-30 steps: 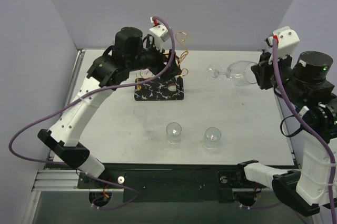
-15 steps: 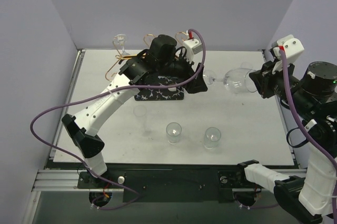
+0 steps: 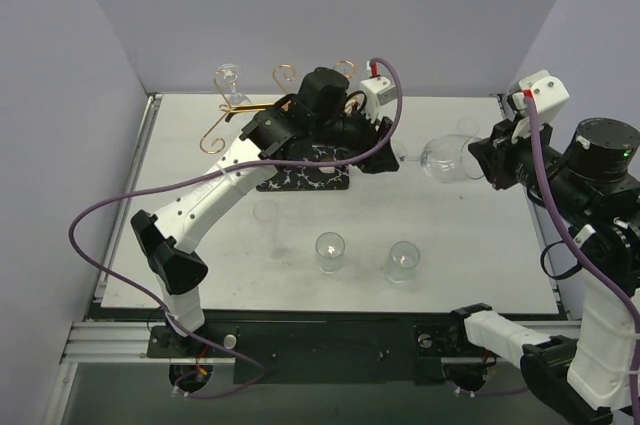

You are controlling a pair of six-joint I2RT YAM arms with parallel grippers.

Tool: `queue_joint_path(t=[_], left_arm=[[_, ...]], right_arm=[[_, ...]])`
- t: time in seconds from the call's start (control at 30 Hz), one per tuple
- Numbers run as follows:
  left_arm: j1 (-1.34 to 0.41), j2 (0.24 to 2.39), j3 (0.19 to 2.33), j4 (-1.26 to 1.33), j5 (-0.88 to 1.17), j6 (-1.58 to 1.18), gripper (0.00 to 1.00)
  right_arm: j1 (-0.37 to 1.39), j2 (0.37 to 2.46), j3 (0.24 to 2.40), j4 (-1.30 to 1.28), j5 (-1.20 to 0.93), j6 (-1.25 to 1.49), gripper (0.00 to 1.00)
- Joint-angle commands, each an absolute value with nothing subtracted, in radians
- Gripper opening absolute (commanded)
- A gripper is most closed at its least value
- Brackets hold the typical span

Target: Place the wine glass upside down on the wine glass rack

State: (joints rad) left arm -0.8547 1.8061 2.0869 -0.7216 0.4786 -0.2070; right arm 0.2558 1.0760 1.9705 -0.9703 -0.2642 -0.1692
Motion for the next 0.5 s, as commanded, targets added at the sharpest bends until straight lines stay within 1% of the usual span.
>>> queue_joint_path(t=[0.0,0.03,0.17,0.23,0.27,0.3,0.33,0.37,0.47], left_arm=[[-0.862,1.807,2.131,-0.686,0.485,-0.203,0.5],[-0.867,1.807,2.131,-0.69,0.482,-0.196,0.48],[-0.874,1.809,2.125,-0.706,0.459,-0.183,0.35],[-0.874,1.809,2.125,-0.709,0.457,-0.179,0.25],[-0.874,1.809,2.126,-0.709,0.454,-0.179,0.17],[-0.874,1.809,2.131,-0.709,0.451,-0.181,0.13],[-0.874,1.812,2.131,-0.712,0.448,-0.179,0.05],[-0.874,1.813,2.14,-0.713,0.446,-0.181,0.0],[-0.874,1.822,2.158,-0.722,0.439,-0.173,0.0]], right_arm=[[0.247,1.052,1.967,-0.877,-0.29,-0.146,0.0],[0.247,1.051,1.965,-0.876,-0.29,-0.146,0.0],[0.245,1.049,1.962,-0.873,-0.285,-0.144,0.0],[0.244,1.049,1.96,-0.871,-0.291,-0.143,0.0],[0.241,1.048,1.957,-0.87,-0.298,-0.141,0.0],[0.239,1.046,1.954,-0.87,-0.304,-0.14,0.0],[0.236,1.046,1.95,-0.868,-0.314,-0.138,0.0],[0.235,1.045,1.942,-0.868,-0.322,-0.137,0.0],[0.232,1.035,1.919,-0.867,-0.386,-0.138,0.0]])
